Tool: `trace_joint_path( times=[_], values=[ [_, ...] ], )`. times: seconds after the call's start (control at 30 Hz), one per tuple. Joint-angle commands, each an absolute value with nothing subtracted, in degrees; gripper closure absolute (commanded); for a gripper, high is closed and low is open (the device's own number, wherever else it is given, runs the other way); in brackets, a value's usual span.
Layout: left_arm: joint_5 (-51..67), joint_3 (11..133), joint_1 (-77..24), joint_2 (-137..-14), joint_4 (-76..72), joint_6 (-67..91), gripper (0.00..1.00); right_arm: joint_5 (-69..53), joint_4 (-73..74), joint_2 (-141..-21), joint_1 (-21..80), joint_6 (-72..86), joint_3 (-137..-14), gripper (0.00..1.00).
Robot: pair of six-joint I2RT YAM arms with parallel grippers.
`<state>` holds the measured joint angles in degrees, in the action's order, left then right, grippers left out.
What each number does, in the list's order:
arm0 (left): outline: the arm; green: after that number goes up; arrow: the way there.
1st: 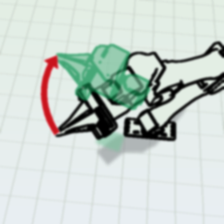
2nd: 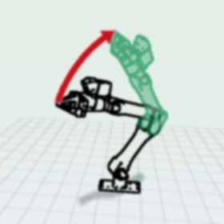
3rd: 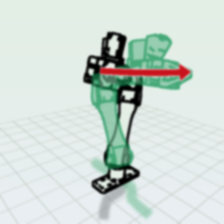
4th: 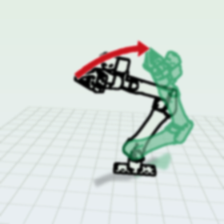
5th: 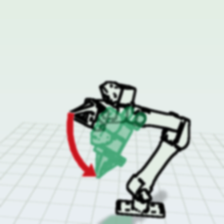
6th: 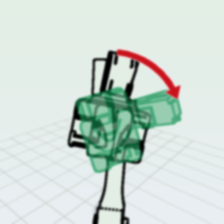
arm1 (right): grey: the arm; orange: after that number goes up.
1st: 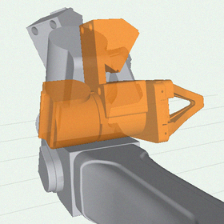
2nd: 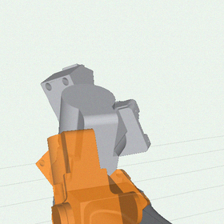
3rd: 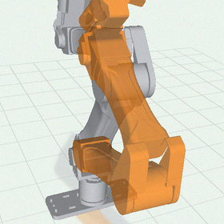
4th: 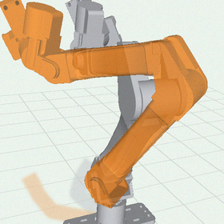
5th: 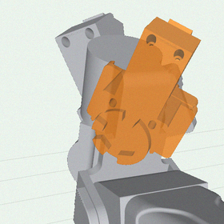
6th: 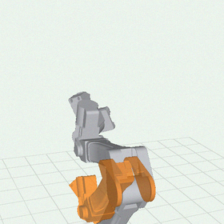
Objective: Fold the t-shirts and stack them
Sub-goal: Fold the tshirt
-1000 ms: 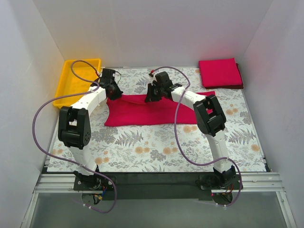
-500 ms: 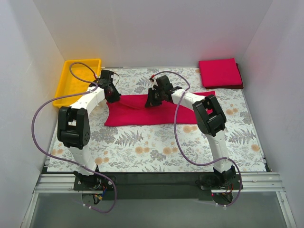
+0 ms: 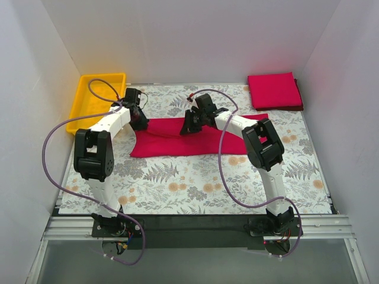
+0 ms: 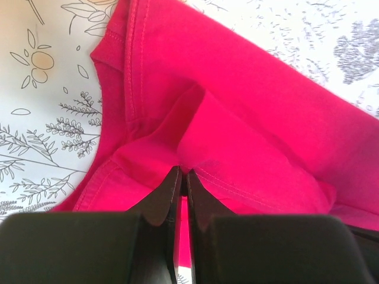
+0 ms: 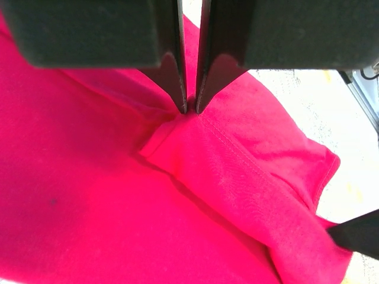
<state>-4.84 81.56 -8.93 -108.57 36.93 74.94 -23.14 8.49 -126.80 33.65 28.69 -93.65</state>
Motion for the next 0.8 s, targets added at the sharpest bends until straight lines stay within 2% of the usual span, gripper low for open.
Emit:
trace_joint_path(
  times=[0.0, 0.1, 0.17, 0.2, 0.3, 0.4, 0.43, 0.53, 0.63, 0.73, 0.77],
  values=[
    [-5.9, 81.8, -8.2, -109.9, 37.6, 74.2, 1.0, -24.3, 8.2, -125.2, 33.3, 29.4, -92.7, 0.85],
    [-6.2, 81.4, -8.2, -111.4, 37.9, 74.4, 1.0, -24.4, 8.2, -125.9, 33.3, 28.8, -92.4, 0.85],
    [-6.6, 81.1, -8.2, -111.6, 37.4, 74.4, 1.0, -24.1, 8.3, -126.0, 33.3, 28.0, -92.4, 0.79],
    [-7.2, 81.0, -8.2, -111.4, 37.4, 74.4, 0.94, -23.9, 8.3, -125.9, 33.3, 27.6, -92.1, 0.77],
    [-8.2, 81.4, -8.3, -110.0, 37.8, 73.7, 0.86, -22.2, 8.3, -124.1, 33.2, 26.1, -91.4, 0.71],
    [-9.4, 82.0, -8.3, -107.6, 38.4, 73.4, 0.66, -20.8, 8.3, -121.3, 33.1, 25.1, -90.6, 0.68],
    [-9.6, 82.3, -8.3, -106.6, 38.3, 73.3, 0.56, -20.2, 8.3, -120.8, 33.0, 24.8, -90.4, 0.65],
    [-9.1, 83.5, -8.3, -103.9, 38.6, 72.9, 0.46, -20.7, 8.2, -119.3, 33.0, 24.3, -91.3, 0.64],
    [-7.5, 84.2, -8.3, -101.8, 38.2, 73.0, 0.45, -22.8, 7.9, -119.0, 33.1, 24.6, -93.2, 0.64],
    [-4.9, 84.3, -8.3, -100.9, 35.8, 73.0, 0.6, -26.7, 4.6, -119.7, 33.0, 25.5, -94.6, 0.64],
    [-4.2, 83.6, -8.3, -100.9, 34.8, 73.0, 0.73, -28.4, 2.9, -120.4, 33.1, 26.5, -94.6, 0.64]
  ],
)
